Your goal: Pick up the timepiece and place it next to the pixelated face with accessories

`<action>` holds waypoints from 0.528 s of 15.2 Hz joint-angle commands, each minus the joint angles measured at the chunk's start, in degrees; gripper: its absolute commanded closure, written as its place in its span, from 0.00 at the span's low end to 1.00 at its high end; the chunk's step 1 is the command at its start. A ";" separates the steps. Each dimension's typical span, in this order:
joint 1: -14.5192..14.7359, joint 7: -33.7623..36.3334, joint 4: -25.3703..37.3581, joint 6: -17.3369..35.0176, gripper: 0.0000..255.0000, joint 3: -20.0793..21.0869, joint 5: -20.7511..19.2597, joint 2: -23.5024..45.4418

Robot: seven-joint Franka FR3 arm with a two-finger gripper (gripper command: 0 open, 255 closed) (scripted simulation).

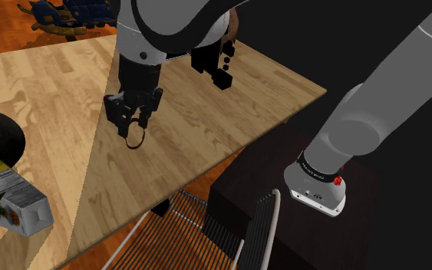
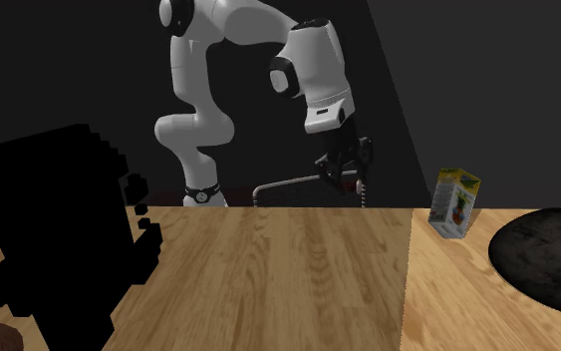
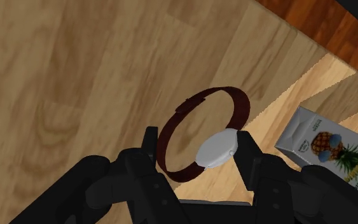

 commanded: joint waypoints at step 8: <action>-0.29 1.29 4.31 -7.26 1.00 -1.18 -0.06 -3.30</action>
